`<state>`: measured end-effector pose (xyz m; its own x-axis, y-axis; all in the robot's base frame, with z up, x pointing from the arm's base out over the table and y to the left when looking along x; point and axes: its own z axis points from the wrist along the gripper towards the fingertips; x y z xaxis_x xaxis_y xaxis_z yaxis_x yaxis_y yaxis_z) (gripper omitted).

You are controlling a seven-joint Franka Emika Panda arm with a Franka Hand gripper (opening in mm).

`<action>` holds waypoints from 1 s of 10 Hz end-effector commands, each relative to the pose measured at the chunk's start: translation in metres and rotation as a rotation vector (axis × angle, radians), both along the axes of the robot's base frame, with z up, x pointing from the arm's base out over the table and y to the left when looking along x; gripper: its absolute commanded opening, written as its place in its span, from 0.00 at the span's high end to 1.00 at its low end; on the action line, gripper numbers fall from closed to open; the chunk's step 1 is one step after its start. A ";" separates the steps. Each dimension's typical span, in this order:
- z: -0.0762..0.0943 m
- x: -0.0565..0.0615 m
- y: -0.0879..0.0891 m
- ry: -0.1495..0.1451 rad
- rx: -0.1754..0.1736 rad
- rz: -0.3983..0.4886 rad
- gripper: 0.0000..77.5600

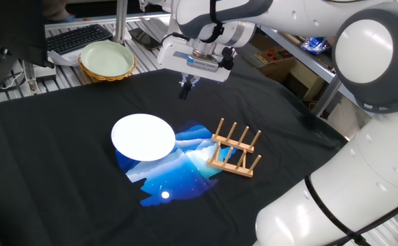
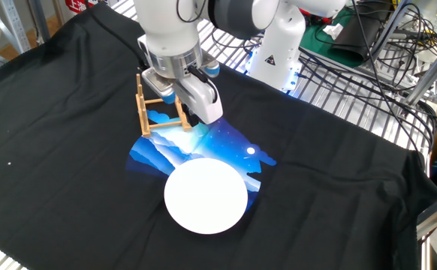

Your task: Put the dish on the dish rack

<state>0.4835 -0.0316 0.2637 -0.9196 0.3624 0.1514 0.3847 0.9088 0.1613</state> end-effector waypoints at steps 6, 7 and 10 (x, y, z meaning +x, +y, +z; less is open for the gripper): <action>-0.033 -0.017 -0.013 0.002 0.025 0.036 1.00; -0.038 -0.018 -0.012 0.003 0.032 0.035 1.00; -0.054 -0.018 -0.008 -0.003 0.045 0.029 1.00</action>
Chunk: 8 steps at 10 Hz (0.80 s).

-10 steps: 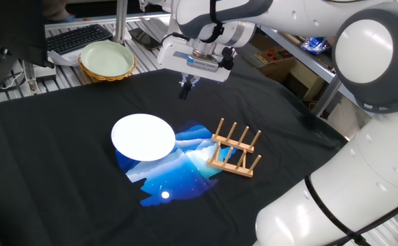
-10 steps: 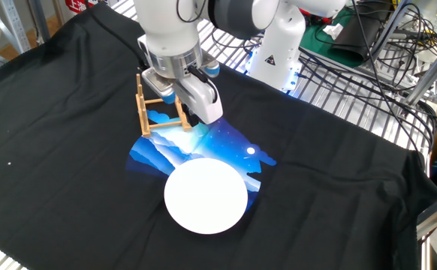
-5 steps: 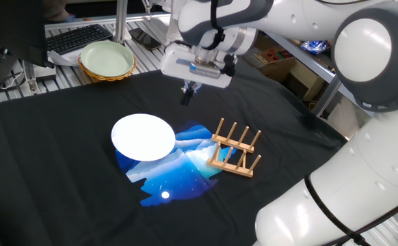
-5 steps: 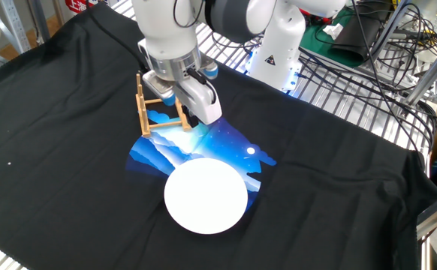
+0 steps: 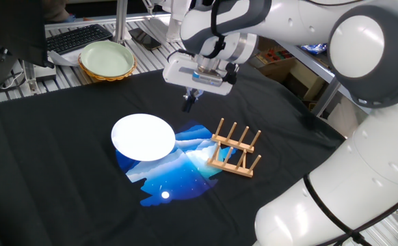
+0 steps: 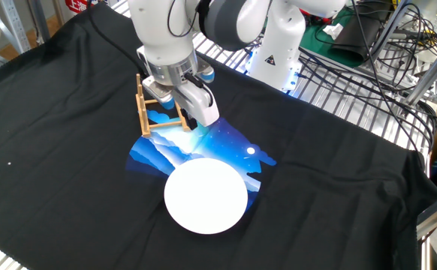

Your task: Put the dish on the dish rack

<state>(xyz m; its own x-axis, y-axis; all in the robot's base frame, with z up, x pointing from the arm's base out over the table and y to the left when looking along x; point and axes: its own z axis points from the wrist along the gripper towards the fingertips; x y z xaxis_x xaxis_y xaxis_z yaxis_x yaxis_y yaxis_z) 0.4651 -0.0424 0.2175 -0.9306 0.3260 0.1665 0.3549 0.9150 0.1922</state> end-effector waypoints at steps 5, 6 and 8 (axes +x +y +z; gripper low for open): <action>-0.042 0.004 0.006 -0.027 0.013 -0.014 1.00; -0.048 0.005 0.008 -0.035 0.013 -0.016 1.00; -0.062 0.005 0.009 -0.062 0.009 -0.017 1.00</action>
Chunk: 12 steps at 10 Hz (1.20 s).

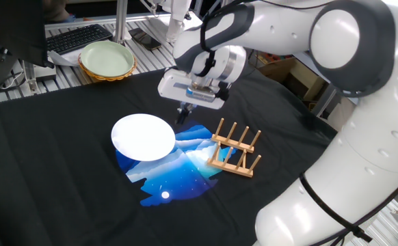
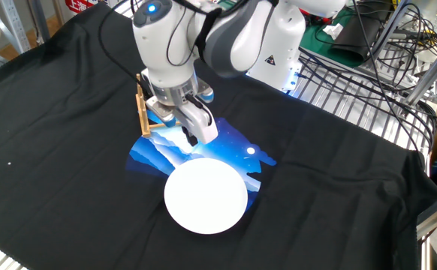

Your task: Put the dish on the dish rack

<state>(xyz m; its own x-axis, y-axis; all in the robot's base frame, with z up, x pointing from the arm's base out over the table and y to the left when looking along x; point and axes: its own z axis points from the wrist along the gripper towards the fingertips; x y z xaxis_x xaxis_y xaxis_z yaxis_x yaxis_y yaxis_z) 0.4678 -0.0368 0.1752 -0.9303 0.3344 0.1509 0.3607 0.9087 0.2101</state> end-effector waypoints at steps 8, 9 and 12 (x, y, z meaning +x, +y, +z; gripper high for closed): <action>-0.059 -0.005 -0.006 -0.060 0.044 -0.047 1.00; -0.061 -0.007 -0.006 -0.058 0.044 -0.055 1.00; -0.076 -0.010 -0.007 -0.073 0.063 -0.055 1.00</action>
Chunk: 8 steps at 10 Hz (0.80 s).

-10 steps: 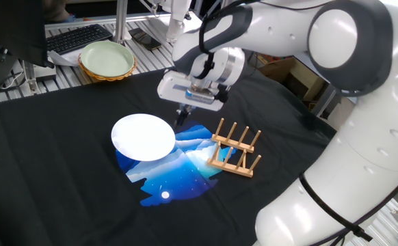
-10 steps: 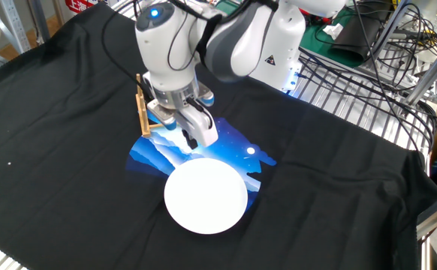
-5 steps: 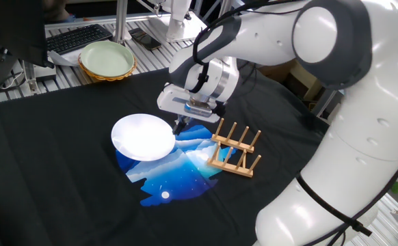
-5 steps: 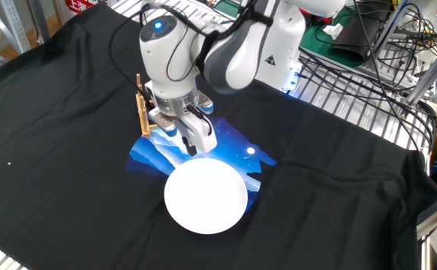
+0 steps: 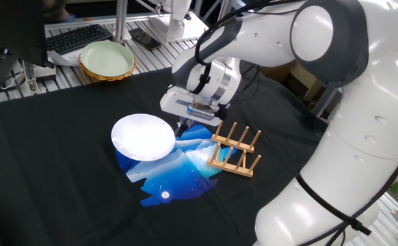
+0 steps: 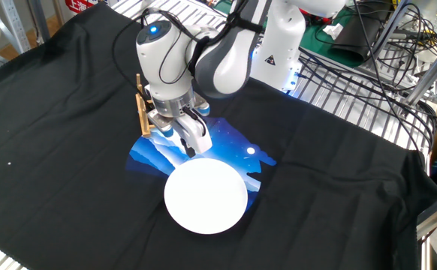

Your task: Put the dish on the dish rack

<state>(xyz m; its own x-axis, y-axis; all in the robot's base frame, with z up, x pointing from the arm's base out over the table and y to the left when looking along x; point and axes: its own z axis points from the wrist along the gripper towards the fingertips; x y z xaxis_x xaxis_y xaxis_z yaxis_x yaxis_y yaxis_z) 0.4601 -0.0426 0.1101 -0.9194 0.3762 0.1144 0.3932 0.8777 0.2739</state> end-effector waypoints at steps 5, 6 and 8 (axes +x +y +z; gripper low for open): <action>-0.020 -0.005 -0.002 -0.020 0.036 0.006 1.00; -0.020 -0.005 -0.002 -0.023 0.034 0.005 1.00; -0.020 -0.005 -0.002 -0.017 0.029 -0.012 1.00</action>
<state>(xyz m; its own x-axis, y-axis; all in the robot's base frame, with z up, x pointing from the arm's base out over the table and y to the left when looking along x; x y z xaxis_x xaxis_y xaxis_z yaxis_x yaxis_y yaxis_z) 0.4542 -0.0442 0.0888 -0.9240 0.3669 0.1081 0.3819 0.8701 0.3116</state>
